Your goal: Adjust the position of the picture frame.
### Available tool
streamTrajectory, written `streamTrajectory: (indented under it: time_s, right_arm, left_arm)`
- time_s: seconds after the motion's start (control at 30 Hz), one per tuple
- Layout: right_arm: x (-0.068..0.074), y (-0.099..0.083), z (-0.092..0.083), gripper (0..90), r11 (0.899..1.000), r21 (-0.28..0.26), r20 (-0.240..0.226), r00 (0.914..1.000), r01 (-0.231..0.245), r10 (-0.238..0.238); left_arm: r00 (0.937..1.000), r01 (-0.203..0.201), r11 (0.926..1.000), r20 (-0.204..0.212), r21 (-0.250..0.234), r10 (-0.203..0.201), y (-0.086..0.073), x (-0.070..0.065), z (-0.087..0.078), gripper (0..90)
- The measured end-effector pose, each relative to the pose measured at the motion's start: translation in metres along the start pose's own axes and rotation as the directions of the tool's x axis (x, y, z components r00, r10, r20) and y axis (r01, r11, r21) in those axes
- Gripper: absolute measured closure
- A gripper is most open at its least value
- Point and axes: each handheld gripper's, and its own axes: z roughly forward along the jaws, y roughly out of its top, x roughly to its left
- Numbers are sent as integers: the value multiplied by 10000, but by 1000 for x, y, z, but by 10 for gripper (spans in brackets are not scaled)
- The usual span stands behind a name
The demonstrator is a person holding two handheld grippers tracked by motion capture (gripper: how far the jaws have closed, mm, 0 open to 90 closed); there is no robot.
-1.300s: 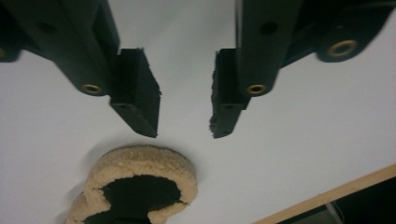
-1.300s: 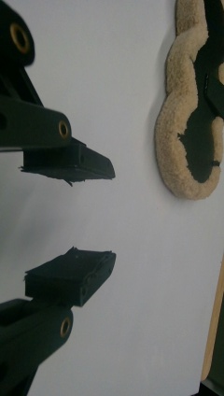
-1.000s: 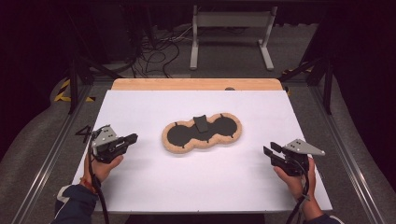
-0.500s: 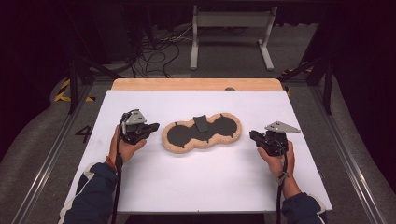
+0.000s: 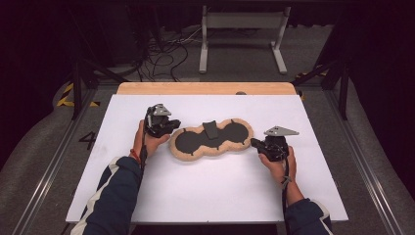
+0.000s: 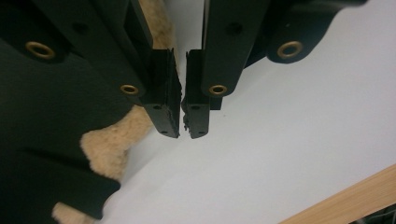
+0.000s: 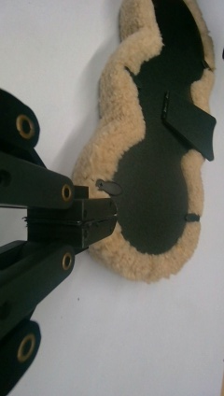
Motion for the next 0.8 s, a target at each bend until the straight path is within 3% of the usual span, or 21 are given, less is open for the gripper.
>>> streamTrajectory:
  time_s: [0.1, 0.3, 0.43, 0.53, 0.7, 0.8]
  right_arm:
    - [3, -1, 2, 900, 9998, 174, -122, 9999, 115, -113]
    - [6, -4, 6, 900, 9982, 481, -265, 9991, 355, -342]
    - [6, -6, 8, 900, 9976, 628, -266, 9993, 287, -271]
    - [5, -7, 10, 900, 9972, 692, -282, 9993, 283, -264]
    - [3, -8, 11, 898, 9966, 785, -258, 9994, 238, -219]
    - [2, -9, 11, 892, 9970, 758, -264, 9995, 175, -155]
  left_arm:
    - [9998, 185, 9993, -33, 337, -184, 1, 3, 9, 825]
    - [9999, -47, 9958, 110, 917, 37, 2, 1, 23, 846]
    - [9980, 119, 9963, 616, 847, -171, 1, 2, 24, 897]
    - [9947, -184, 9947, 1026, 1010, 80, 0, 1, 21, 897]
    - [9919, -594, 9923, 1180, 1084, 464, -2, -5, 17, 898]
    - [9862, -929, 9891, 1471, 1146, 756, -4, -11, 14, 899]
